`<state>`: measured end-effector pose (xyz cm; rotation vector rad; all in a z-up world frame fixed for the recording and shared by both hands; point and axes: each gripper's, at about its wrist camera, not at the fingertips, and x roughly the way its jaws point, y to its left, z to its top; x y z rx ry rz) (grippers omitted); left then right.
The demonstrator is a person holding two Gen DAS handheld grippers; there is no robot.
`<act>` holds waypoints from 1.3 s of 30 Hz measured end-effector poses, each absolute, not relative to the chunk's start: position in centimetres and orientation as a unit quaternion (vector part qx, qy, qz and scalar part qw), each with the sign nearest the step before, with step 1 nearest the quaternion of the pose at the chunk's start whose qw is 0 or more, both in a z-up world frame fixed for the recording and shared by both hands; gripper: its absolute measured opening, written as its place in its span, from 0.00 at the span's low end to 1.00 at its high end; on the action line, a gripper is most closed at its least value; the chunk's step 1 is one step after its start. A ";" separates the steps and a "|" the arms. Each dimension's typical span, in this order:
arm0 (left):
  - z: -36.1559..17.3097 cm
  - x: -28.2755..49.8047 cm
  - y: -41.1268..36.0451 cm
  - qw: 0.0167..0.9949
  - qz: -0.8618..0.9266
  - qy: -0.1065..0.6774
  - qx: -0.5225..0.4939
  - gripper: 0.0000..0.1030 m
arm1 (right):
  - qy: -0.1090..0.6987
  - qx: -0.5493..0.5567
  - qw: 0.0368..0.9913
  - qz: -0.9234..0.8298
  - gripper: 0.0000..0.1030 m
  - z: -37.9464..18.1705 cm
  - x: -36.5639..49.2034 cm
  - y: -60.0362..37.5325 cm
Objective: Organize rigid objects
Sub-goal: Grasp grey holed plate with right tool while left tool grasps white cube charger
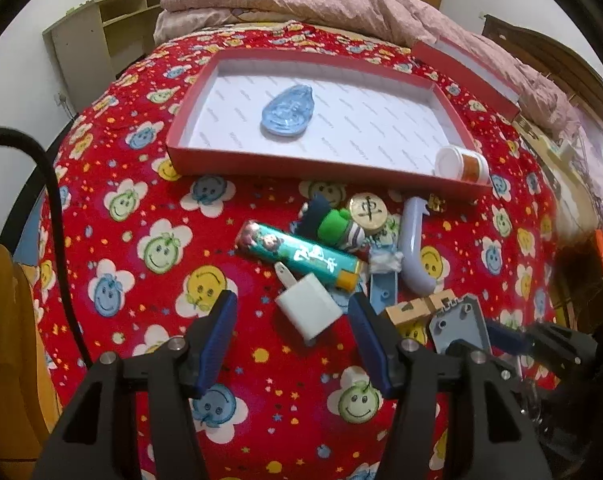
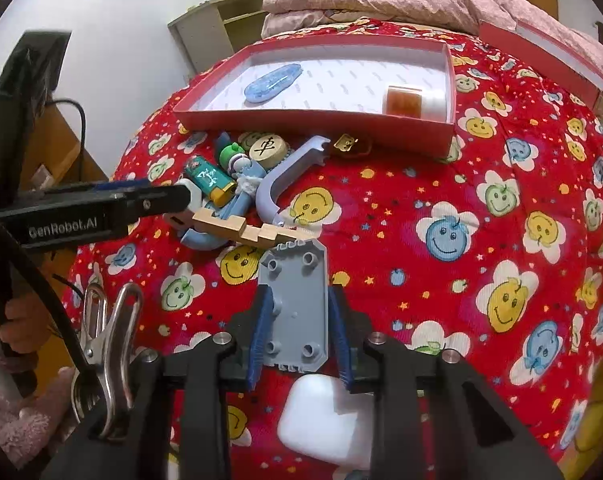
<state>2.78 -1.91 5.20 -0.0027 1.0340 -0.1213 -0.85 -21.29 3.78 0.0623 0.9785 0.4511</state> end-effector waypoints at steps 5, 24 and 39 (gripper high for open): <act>4.6 3.1 -2.3 0.868 -0.052 0.493 0.007 0.59 | 0.464 0.033 0.859 0.213 0.28 3.9 -0.9 -21.4; 2.8 2.3 -0.2 0.881 -0.049 0.470 0.012 0.38 | 0.477 -0.051 0.856 0.191 0.48 4.3 -1.7 -17.8; 3.2 0.5 1.7 0.893 -0.123 0.432 -0.027 0.38 | 0.498 -0.085 0.850 0.147 0.44 4.0 -1.6 -15.4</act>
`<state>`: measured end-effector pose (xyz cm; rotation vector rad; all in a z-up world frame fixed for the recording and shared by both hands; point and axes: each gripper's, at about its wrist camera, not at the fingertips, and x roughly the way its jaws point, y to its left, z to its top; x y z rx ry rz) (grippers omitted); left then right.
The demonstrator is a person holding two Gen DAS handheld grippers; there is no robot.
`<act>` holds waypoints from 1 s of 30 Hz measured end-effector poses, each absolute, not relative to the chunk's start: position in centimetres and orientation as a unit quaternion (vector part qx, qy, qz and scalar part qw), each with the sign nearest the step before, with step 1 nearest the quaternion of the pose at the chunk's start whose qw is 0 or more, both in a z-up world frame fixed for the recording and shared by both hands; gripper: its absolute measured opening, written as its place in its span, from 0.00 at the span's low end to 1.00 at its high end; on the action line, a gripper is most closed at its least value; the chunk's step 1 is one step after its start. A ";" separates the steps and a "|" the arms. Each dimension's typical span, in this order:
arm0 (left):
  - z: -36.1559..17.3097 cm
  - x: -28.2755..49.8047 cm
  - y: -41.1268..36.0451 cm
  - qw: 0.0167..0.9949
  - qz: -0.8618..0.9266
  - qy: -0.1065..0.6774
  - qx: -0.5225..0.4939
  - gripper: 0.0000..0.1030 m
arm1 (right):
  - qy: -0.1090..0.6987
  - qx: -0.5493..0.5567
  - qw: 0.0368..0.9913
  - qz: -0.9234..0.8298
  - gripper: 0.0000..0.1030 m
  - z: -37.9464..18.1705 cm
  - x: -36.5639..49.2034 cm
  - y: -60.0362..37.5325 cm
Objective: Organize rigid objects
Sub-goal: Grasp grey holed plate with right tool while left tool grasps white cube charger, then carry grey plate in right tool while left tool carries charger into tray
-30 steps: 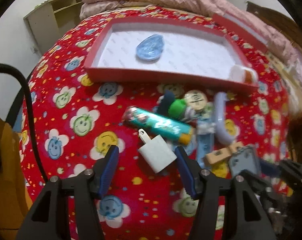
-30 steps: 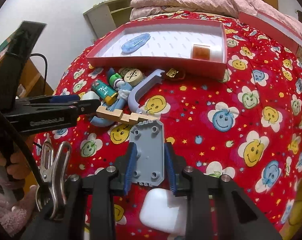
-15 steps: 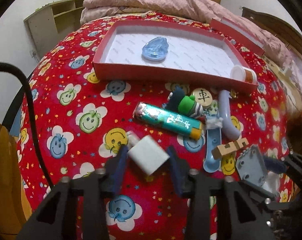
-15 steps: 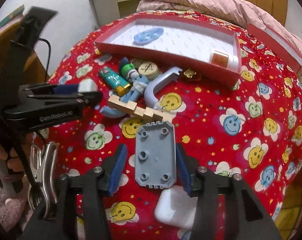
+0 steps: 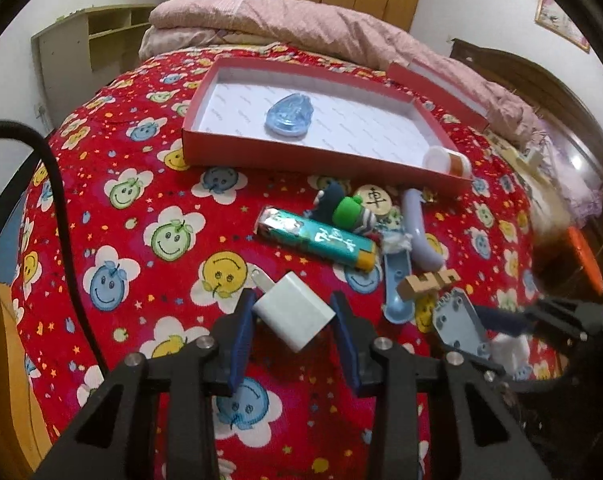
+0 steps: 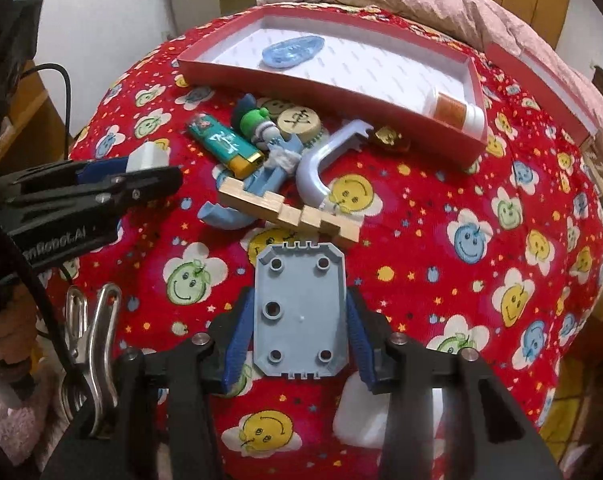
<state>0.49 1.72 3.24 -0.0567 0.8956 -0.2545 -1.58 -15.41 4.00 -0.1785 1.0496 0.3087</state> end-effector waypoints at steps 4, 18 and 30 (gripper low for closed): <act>4.2 0.4 1.8 0.896 -0.127 0.426 -0.028 0.38 | 0.485 -0.086 0.855 0.160 0.44 5.1 -1.8 -15.0; 8.2 3.6 0.0 0.904 -0.134 0.407 -0.013 0.38 | 0.444 -0.026 0.874 0.197 0.44 9.8 2.1 -17.4; 11.4 10.6 -1.0 0.910 -0.126 0.395 -0.019 0.38 | 0.428 0.018 0.887 0.170 0.44 12.3 10.0 -20.4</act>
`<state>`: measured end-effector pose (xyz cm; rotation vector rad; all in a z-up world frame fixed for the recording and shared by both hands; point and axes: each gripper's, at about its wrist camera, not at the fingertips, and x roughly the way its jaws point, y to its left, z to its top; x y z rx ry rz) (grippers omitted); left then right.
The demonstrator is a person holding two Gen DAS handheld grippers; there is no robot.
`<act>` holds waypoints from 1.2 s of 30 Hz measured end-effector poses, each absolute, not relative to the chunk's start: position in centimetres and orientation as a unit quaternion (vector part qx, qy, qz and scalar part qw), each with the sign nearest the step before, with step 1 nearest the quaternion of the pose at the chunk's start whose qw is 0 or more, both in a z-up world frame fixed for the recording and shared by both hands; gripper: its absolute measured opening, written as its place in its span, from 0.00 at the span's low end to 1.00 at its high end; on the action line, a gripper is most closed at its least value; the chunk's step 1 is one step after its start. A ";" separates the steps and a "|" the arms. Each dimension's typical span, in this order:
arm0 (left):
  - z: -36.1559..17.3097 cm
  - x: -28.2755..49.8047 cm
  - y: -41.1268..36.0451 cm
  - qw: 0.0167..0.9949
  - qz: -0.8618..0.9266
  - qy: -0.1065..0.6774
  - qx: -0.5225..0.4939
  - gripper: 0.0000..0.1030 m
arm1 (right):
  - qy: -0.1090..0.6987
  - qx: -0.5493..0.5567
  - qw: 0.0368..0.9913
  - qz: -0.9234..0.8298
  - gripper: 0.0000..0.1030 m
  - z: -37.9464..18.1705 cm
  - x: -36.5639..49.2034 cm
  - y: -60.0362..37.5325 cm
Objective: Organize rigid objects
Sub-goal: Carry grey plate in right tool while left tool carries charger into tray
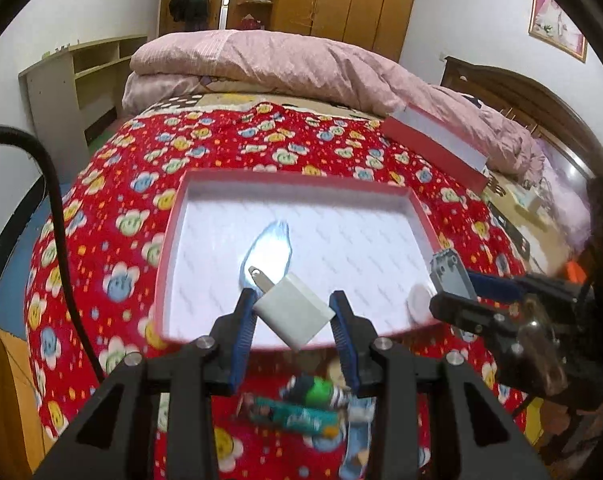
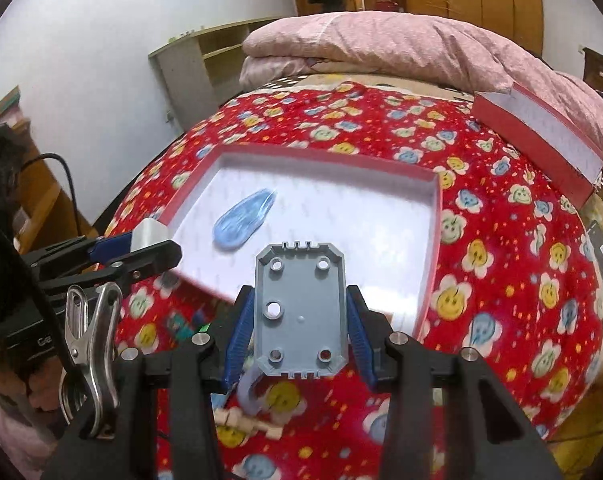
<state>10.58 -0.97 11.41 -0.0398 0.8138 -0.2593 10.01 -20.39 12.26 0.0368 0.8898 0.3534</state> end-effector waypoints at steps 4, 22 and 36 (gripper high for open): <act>11.2 12.6 -2.0 0.908 -0.125 0.399 -0.011 0.38 | 0.425 0.012 0.890 0.165 0.44 12.3 11.8 -20.8; 7.6 20.5 -5.4 0.897 -0.112 0.427 0.010 0.38 | 0.426 0.006 0.891 0.157 0.44 9.5 18.4 -22.4; 6.4 23.4 -5.8 0.900 -0.101 0.424 0.024 0.38 | 0.438 0.014 0.885 0.158 0.44 7.6 20.6 -22.8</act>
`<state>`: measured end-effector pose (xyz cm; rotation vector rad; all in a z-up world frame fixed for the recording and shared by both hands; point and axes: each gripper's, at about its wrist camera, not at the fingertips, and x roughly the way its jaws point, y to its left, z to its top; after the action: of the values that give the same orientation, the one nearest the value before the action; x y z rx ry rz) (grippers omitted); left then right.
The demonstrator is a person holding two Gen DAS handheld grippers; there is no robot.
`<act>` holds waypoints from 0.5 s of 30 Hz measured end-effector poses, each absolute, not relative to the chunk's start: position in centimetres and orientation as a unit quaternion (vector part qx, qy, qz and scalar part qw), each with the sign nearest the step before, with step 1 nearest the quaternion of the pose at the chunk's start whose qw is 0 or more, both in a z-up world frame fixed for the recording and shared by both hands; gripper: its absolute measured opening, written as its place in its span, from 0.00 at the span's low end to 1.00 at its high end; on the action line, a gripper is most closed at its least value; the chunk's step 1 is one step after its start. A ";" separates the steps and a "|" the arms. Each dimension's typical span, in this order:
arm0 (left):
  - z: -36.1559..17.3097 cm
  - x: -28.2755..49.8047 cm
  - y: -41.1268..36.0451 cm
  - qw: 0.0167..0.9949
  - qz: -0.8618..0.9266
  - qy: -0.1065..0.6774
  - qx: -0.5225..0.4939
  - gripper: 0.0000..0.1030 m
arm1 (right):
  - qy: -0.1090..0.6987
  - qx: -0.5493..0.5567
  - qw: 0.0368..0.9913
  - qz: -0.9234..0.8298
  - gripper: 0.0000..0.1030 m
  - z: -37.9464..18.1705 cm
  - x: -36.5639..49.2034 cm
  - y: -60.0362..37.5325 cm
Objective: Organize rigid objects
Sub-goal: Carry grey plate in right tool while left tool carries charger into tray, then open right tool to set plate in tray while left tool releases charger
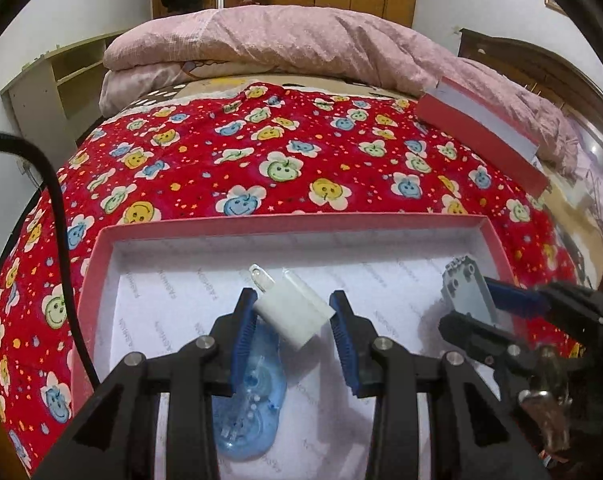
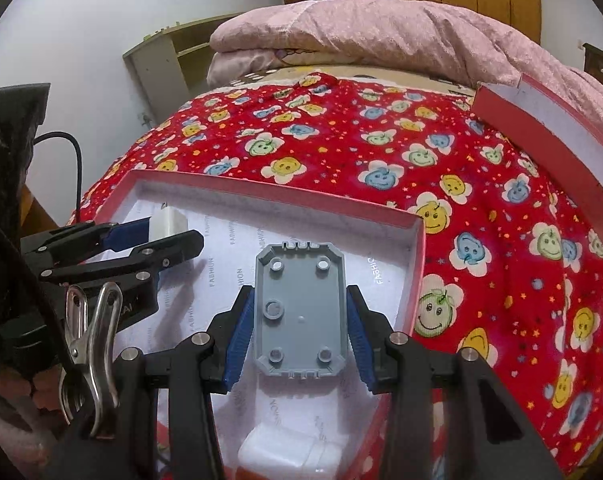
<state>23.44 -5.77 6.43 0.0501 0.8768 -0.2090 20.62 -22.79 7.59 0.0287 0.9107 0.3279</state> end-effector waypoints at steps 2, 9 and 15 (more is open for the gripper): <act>6.4 23.6 -5.9 0.900 -0.101 0.422 0.027 0.38 | 0.442 0.017 0.883 0.157 0.44 7.3 20.9 -22.8; 6.1 23.7 -6.0 0.900 -0.098 0.424 0.029 0.41 | 0.446 0.022 0.880 0.160 0.44 6.9 21.1 -22.8; 6.4 23.4 -5.6 0.901 -0.094 0.423 0.023 0.50 | 0.442 0.025 0.883 0.159 0.45 7.1 21.1 -22.9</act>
<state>23.43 -5.58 6.43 0.0468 0.8760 -0.1940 21.08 -22.89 7.05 0.0516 0.9198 0.3316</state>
